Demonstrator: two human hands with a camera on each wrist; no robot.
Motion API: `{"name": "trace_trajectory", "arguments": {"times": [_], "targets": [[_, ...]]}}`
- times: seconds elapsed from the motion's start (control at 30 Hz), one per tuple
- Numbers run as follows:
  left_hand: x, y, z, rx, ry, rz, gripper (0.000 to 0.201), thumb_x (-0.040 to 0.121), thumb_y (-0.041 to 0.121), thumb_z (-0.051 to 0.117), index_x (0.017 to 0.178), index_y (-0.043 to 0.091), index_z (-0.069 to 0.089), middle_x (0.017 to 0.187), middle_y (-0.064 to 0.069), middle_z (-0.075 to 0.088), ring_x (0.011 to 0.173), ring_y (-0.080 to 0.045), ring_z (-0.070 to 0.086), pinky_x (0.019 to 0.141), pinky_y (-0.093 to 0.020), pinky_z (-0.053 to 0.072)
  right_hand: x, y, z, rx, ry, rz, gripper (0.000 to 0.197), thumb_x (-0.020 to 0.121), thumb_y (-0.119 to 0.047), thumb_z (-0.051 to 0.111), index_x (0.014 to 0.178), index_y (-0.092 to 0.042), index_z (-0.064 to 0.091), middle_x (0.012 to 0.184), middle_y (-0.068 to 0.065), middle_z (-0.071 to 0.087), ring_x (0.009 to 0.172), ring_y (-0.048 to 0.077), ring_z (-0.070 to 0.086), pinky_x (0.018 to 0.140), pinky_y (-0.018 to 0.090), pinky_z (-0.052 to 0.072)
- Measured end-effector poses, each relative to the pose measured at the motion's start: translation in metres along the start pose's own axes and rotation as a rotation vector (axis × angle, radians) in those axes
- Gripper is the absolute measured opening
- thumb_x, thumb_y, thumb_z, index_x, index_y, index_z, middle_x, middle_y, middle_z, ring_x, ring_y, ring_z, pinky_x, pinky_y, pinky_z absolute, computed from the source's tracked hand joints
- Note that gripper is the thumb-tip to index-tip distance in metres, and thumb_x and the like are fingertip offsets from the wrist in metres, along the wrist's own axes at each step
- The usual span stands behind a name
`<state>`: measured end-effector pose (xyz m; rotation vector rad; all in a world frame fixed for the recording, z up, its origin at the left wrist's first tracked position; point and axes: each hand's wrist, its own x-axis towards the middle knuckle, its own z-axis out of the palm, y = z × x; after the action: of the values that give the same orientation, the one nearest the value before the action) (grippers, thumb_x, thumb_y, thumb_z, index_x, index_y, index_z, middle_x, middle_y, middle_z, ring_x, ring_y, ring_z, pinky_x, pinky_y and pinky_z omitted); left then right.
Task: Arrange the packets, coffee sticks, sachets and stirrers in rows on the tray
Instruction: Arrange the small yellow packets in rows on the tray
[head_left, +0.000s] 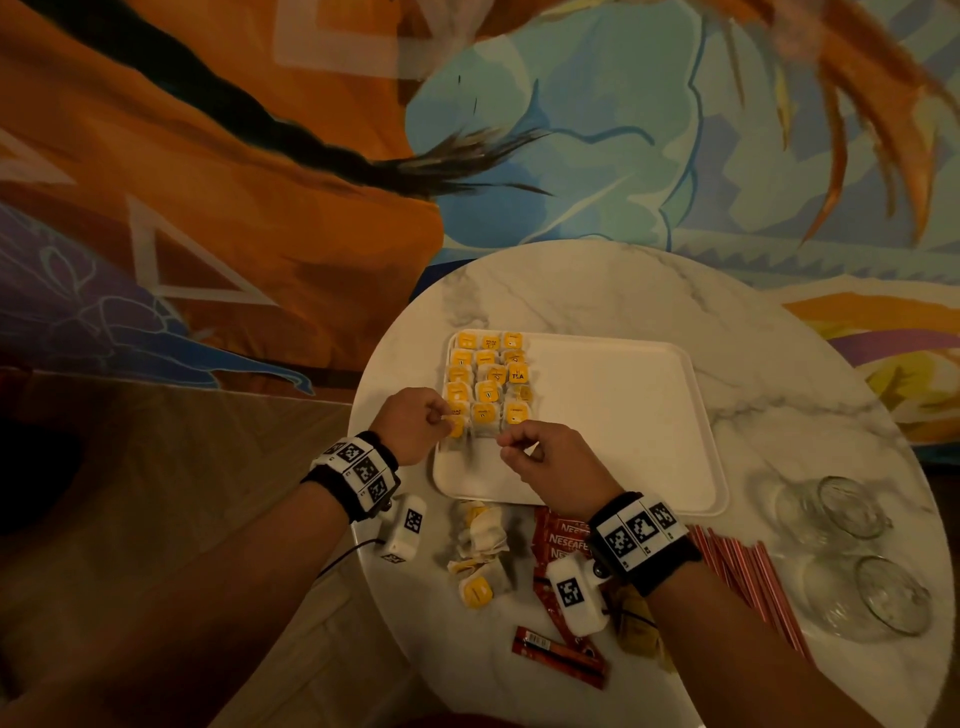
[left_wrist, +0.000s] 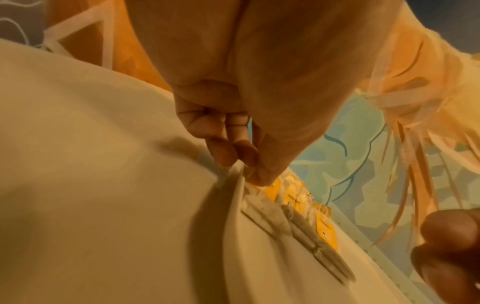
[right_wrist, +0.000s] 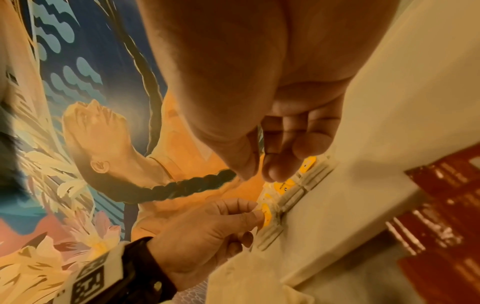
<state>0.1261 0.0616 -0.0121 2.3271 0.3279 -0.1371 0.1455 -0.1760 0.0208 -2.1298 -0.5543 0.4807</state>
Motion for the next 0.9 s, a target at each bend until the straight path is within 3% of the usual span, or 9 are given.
{"name": "trace_trajectory", "arguments": {"times": [0.17, 0.27, 0.37, 0.47, 0.53, 0.63, 0.7, 0.8, 0.9], "targets": [[-0.016, 0.003, -0.004, -0.049, 0.031, 0.028, 0.019, 0.083, 0.019, 0.079, 0.097, 0.016, 0.066, 0.075, -0.003, 0.063, 0.07, -0.017, 0.061, 0.069, -0.028, 0.049, -0.012, -0.002, -0.007, -0.078, -0.112, -0.04, 0.017, 0.092, -0.02, 0.067, 0.108, -0.022, 0.074, 0.098, -0.01, 0.07, 0.071, -0.014, 0.057, 0.069, 0.004, 0.038], [-0.035, 0.009, -0.009, -0.079, -0.083, 0.117, 0.02, 0.082, 0.02, 0.08, 0.098, 0.017, 0.069, 0.077, 0.003, 0.063, 0.068, -0.011, 0.06, 0.069, -0.025, 0.052, -0.023, -0.001, -0.005, -0.177, -0.208, -0.084, 0.025, 0.09, -0.02, 0.069, 0.114, -0.025, 0.073, 0.1, -0.014, 0.066, 0.08, -0.013, 0.057, 0.073, 0.003, 0.038], [-0.056, 0.012, -0.009, -0.091, -0.225, 0.162, 0.017, 0.084, 0.018, 0.078, 0.1, 0.02, 0.07, 0.078, 0.006, 0.065, 0.069, -0.007, 0.063, 0.071, -0.025, 0.054, -0.03, -0.001, 0.003, -0.261, -0.287, -0.096, 0.03, 0.088, -0.03, 0.072, 0.117, -0.029, 0.072, 0.106, -0.011, 0.066, 0.093, 0.0, 0.059, 0.085, 0.017, 0.046], [-0.074, 0.014, -0.006, -0.074, -0.321, 0.178, 0.016, 0.087, 0.018, 0.075, 0.102, 0.02, 0.071, 0.08, 0.009, 0.066, 0.069, 0.0, 0.062, 0.068, -0.014, 0.048, -0.032, -0.002, 0.013, -0.339, -0.329, -0.111, 0.021, 0.089, -0.032, 0.068, 0.109, -0.027, 0.075, 0.102, -0.006, 0.068, 0.092, 0.01, 0.062, 0.083, 0.027, 0.048], [-0.081, 0.014, -0.003, -0.101, -0.356, 0.169, 0.018, 0.087, 0.017, 0.074, 0.105, 0.02, 0.071, 0.085, 0.009, 0.069, 0.073, 0.001, 0.064, 0.072, -0.015, 0.05, -0.032, -0.001, 0.015, -0.313, -0.288, -0.094, 0.017, 0.09, -0.032, 0.066, 0.102, -0.025, 0.075, 0.099, -0.006, 0.069, 0.085, 0.01, 0.063, 0.078, 0.029, 0.05], [-0.089, 0.018, -0.002, -0.205, -0.401, 0.148, 0.022, 0.087, 0.012, 0.074, 0.108, 0.017, 0.071, 0.093, 0.005, 0.073, 0.079, -0.005, 0.069, 0.074, -0.018, 0.054, -0.032, -0.001, 0.011, -0.16, -0.198, -0.035, 0.012, 0.092, -0.031, 0.064, 0.097, -0.025, 0.073, 0.094, -0.011, 0.071, 0.068, -0.001, 0.06, 0.064, 0.016, 0.044], [-0.093, 0.024, -0.001, -0.261, -0.411, 0.156, 0.022, 0.087, 0.013, 0.075, 0.108, 0.016, 0.069, 0.095, 0.002, 0.074, 0.08, -0.011, 0.072, 0.072, -0.021, 0.056, -0.032, -0.002, 0.009, -0.111, -0.131, -0.042, 0.011, 0.093, -0.03, 0.064, 0.096, -0.024, 0.073, 0.091, -0.012, 0.071, 0.068, -0.003, 0.06, 0.063, 0.011, 0.041], [-0.093, 0.028, 0.002, -0.313, -0.34, 0.177, 0.016, 0.09, 0.023, 0.074, 0.104, 0.019, 0.069, 0.095, 0.0, 0.074, 0.081, -0.018, 0.073, 0.075, -0.033, 0.06, -0.032, -0.006, 0.007, 0.044, -0.055, -0.022, 0.009, 0.093, -0.027, 0.066, 0.094, -0.021, 0.073, 0.086, -0.008, 0.072, 0.069, 0.004, 0.064, 0.066, 0.023, 0.051], [-0.087, 0.031, 0.006, -0.36, -0.249, 0.181, 0.008, 0.093, 0.017, 0.07, 0.1, 0.017, 0.071, 0.089, -0.003, 0.075, 0.08, -0.02, 0.072, 0.073, -0.034, 0.059, -0.031, -0.01, 0.006, 0.245, -0.019, 0.02, 0.009, 0.094, -0.021, 0.068, 0.097, -0.014, 0.072, 0.085, 0.001, 0.074, 0.062, 0.011, 0.065, 0.06, 0.028, 0.053]]}}
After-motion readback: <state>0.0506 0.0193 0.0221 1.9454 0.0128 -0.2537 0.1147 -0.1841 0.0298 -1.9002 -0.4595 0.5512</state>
